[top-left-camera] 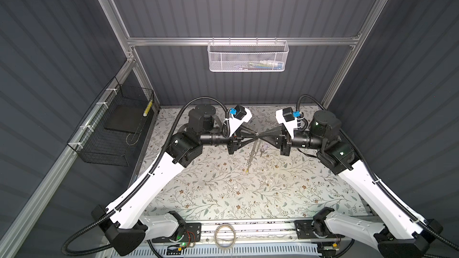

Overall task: Attach keys to a key ring
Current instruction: Pass the keyring.

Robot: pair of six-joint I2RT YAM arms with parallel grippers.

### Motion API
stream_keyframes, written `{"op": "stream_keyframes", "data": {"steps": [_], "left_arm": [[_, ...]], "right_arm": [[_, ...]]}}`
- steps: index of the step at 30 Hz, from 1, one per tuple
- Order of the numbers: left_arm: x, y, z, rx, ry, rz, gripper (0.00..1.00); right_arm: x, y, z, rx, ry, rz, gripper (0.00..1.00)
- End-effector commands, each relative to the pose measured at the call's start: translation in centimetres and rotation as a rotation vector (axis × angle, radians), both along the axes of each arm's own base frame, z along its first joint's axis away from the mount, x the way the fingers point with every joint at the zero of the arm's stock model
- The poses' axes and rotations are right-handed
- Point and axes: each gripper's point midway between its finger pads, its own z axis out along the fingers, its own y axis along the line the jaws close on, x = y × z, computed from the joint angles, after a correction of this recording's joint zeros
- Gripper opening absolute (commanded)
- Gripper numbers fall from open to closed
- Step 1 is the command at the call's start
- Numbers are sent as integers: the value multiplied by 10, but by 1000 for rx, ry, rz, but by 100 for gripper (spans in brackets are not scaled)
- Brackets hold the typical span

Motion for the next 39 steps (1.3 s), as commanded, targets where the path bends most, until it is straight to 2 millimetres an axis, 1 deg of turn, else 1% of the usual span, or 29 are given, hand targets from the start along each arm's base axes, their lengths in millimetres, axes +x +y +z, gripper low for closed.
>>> {"op": "stream_keyframes", "data": {"steps": [1,7,11,12,18,21,23,25,26,27,30,32,36,39], "left_arm": [[-3,2,3,-2,15,-15,19],[-4,2,0,5,21,-20,10],[-4,2,-1,6,20,-23,1],[-4,2,-1,6,20,-23,0],[-4,2,-1,5,21,-21,0],[3,4,-2,7,16,26,0],[11,7,-3,9,4,80,0],[20,10,-5,8,-6,141,0],[27,13,-2,1,-17,187,0],[32,13,-18,27,5,213,0],[43,20,-23,18,-6,297,0],[52,26,-27,5,-25,366,0],[65,38,-36,-7,-55,503,0],[72,43,-46,-1,-68,606,0]], "right_arm": [[-4,0,19,34,-44,18,0],[-3,0,20,38,-42,21,0],[-3,0,20,39,-40,15,0],[-3,0,20,38,-40,15,0],[0,-1,20,36,-36,-6,0],[7,-4,19,27,-26,-58,0],[14,-8,16,23,-14,-111,20],[20,-11,10,14,-1,-154,35],[25,-14,8,12,10,-190,42],[29,-16,5,8,21,-223,46],[47,-28,-5,1,59,-356,53],[55,-35,-12,-14,95,-428,57],[72,-47,-32,-49,182,-553,61],[77,-50,-48,-61,245,-593,62]]}}
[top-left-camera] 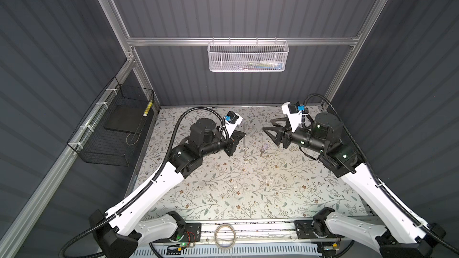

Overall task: Attach keys to a key ring
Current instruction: Pass the keyring, then rotate the key at the center of the table.

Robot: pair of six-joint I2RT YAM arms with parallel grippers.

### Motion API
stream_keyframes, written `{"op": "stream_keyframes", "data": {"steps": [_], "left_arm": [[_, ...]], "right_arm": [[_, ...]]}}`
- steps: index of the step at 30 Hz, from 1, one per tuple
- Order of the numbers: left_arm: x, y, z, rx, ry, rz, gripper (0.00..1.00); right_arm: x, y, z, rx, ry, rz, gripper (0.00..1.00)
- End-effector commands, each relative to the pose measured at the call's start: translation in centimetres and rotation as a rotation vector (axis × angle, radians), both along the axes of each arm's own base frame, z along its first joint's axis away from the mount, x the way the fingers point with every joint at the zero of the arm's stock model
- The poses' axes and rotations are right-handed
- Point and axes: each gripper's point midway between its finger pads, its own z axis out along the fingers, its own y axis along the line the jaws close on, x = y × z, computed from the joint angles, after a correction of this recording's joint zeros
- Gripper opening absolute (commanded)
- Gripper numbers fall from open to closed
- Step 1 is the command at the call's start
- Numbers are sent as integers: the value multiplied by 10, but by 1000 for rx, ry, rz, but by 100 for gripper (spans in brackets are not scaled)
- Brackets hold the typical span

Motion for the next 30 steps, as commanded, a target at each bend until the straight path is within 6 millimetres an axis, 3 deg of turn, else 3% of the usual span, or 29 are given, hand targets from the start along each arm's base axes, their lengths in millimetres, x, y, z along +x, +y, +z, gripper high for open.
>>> {"op": "stream_keyframes", "data": {"steps": [1,7,12,20,23,30], "left_arm": [[16,11,16,-52,-78,187,0],[40,14,-22,43,75,445,0],[45,5,-49,77,283,514,0],[45,-2,-53,101,407,548,0],[45,-5,-57,133,433,547,0],[45,-8,-62,172,467,548,0]], "right_arm": [[15,-12,-31,-13,120,-125,63],[24,-17,-64,-6,244,-201,60],[27,-25,-85,-12,324,-273,60],[31,-43,-124,-100,426,-392,61],[35,-43,-144,-157,480,-414,60],[42,-47,-170,-230,554,-463,58]]}}
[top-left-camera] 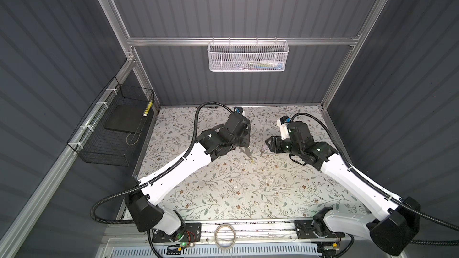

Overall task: Attach keys to a key ring
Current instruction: Rotate the key at the center of the table.

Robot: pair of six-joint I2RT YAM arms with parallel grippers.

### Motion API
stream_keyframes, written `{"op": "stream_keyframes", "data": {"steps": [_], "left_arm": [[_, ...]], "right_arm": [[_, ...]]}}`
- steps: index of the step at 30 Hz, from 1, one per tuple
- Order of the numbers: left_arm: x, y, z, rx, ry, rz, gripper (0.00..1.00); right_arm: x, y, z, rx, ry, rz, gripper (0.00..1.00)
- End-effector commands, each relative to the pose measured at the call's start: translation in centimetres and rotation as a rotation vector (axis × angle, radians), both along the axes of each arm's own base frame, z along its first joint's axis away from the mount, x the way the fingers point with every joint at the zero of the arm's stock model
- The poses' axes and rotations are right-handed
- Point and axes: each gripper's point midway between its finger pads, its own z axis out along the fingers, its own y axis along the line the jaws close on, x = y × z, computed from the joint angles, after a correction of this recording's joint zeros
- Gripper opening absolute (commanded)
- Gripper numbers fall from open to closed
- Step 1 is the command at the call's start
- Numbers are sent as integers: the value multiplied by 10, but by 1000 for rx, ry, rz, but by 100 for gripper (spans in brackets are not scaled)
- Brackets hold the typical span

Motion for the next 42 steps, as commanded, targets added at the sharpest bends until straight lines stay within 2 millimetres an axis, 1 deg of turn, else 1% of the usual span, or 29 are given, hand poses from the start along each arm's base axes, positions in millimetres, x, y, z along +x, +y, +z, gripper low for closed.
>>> {"op": "stream_keyframes", "data": {"steps": [1,8,12,17,21,28,33,35,42], "left_arm": [[-3,3,-1,18,42,11,0],[-4,1,-4,34,61,-4,0],[-5,1,-4,56,71,-15,0],[-6,2,-4,55,71,-17,0],[-9,2,-5,57,78,-33,0],[-15,1,-6,76,96,-71,0],[-17,4,-5,84,97,-78,0],[-18,5,-4,82,95,-80,0],[-21,8,1,78,80,-86,0]], "right_arm": [[2,-6,-3,-33,34,-38,58],[9,-7,-32,-96,117,-58,56],[12,-1,-45,-109,160,-45,54],[19,-3,-61,-140,198,-66,53],[24,-4,-70,-154,223,-71,52],[35,-6,-84,-168,255,-73,44],[43,-9,-96,-181,285,-82,45],[47,-8,-100,-183,290,-82,47],[60,-6,-114,-203,312,-75,47]]}}
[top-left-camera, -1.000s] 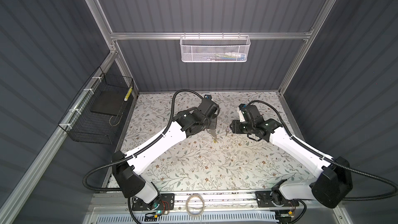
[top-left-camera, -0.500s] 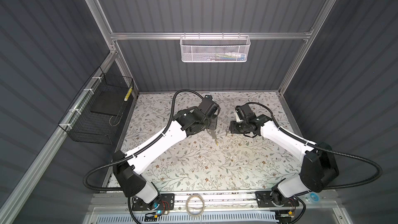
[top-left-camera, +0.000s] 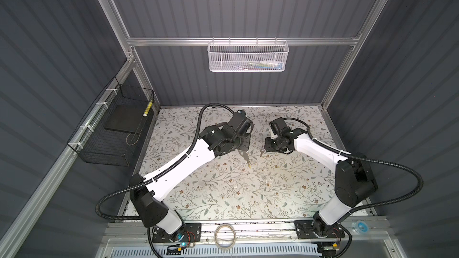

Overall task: Attach keys to a key ring
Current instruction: Rotate the key at the center of the table.

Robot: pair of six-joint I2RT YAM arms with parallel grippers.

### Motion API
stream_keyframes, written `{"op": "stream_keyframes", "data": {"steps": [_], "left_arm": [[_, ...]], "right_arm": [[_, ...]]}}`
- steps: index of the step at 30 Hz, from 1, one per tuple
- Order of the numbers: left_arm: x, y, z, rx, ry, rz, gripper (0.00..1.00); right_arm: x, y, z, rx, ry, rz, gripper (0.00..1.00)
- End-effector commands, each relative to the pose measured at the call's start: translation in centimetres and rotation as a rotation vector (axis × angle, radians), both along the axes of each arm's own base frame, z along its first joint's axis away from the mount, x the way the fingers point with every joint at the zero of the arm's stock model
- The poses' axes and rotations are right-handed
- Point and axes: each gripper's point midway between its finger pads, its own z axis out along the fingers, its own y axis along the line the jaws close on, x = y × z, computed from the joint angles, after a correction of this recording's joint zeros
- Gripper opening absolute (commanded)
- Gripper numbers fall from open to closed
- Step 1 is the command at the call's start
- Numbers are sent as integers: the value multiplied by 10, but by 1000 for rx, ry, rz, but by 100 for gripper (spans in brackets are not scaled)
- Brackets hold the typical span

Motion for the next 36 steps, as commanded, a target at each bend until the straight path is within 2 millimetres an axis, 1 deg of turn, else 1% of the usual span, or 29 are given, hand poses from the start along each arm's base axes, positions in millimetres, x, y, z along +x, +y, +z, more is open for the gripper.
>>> {"op": "stream_keyframes", "data": {"steps": [1,5,9,10,12,17,22,26,32,36], "left_arm": [[-5,5,16,-15,-21,-24,0],[-7,3,14,-15,-13,-34,0],[-7,3,15,-16,-14,-38,0],[-7,3,16,-20,-16,-39,0],[-7,3,17,-19,-18,-41,0],[-8,4,18,-20,-20,-41,0],[-10,4,18,-33,-18,-44,0],[-11,8,20,-31,-25,-37,0],[-14,14,24,-37,-34,-30,0],[-15,17,26,-45,-38,-23,0]], "right_arm": [[10,1,0,5,-1,8,47],[15,7,-11,35,23,19,46],[16,9,-26,28,79,15,45],[16,10,-30,33,89,13,46],[16,11,-36,40,107,7,49],[22,14,-42,67,125,-4,53],[26,18,-54,78,176,-10,53],[29,20,-63,83,214,-9,54],[36,31,-68,120,231,15,53],[42,44,-70,166,242,52,52]]}}
